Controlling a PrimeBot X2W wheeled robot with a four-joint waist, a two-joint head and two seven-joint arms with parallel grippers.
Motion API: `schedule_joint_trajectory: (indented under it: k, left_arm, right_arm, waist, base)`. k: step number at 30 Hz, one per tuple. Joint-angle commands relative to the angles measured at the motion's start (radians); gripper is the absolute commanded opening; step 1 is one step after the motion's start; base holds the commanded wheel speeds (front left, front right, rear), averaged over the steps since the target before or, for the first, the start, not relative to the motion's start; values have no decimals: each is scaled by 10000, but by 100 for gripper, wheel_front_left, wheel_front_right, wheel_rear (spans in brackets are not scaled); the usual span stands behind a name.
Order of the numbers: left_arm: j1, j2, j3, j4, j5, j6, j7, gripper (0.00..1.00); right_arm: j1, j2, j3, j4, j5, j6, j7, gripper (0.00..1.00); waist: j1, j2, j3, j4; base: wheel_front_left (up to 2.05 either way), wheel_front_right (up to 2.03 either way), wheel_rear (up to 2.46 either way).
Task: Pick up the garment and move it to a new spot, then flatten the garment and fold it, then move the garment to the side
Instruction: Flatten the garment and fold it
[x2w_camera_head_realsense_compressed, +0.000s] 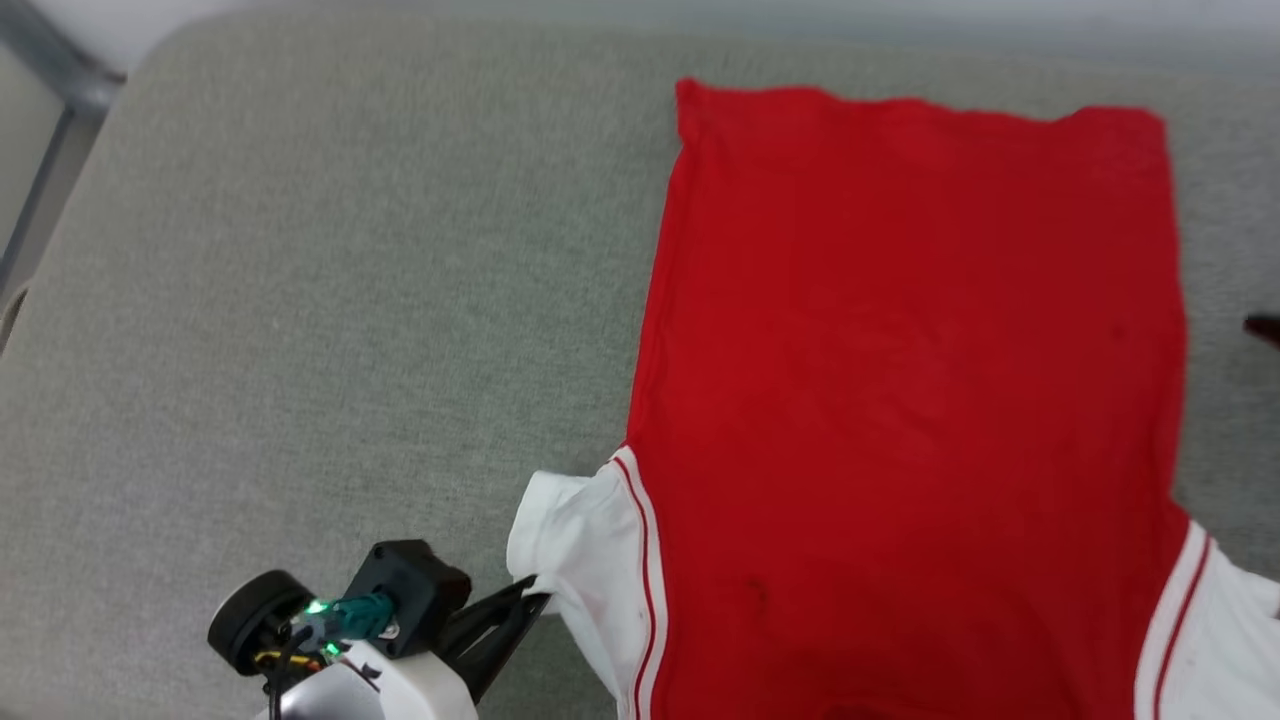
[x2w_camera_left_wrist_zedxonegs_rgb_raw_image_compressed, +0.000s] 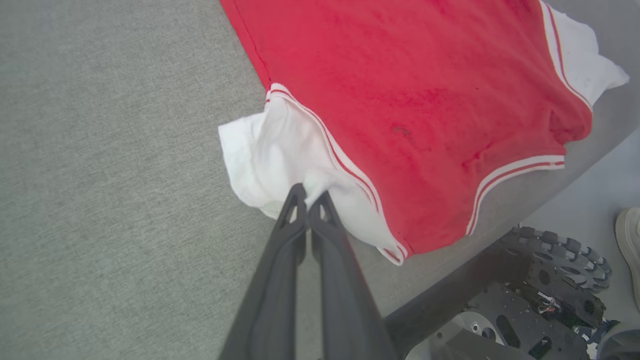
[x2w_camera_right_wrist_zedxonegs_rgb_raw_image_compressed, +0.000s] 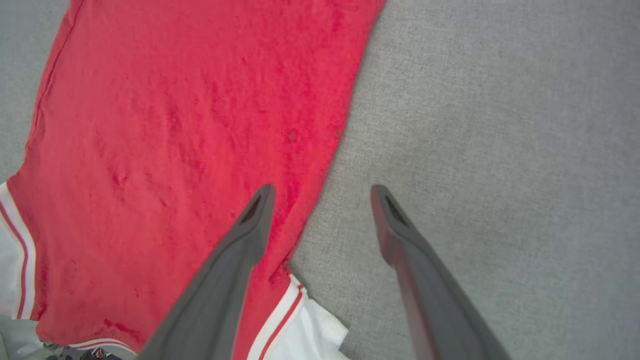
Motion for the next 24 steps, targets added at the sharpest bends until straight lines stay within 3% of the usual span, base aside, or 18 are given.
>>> schedule_joint_trajectory:
  k: [1,6,14,24]
  left_arm:
    - [-181,-2,32,-123,85,21,39,0]
    - [-635,85,-69,-723,583,-11,365,0]
    - [-1083,-338,-303,-1330,1053,25,531,0]
    - [-1301,-793,-389,-1016,1092,-121,171,0]
  right_arm:
    - [-393,55,-86,82,-143,-7,142,100]
    - [-2216,277,-504,860,-1301,-7,1008,100]
    - [-4132,65,-1044,1892,-2831,-7,1582,100]
    - [-4994,84,-1502,2678,-4011,-8,1821,100]
  waist:
    - [-2,0,900,563]
    - [-2,0,1760,1151]
    - [-2,0,2616,1981]
    - [-2,0,3164,2608]
  base:
    - [0,0,0]
    - [0,0,0]
    - [0,0,0]
    - [0,0,0]
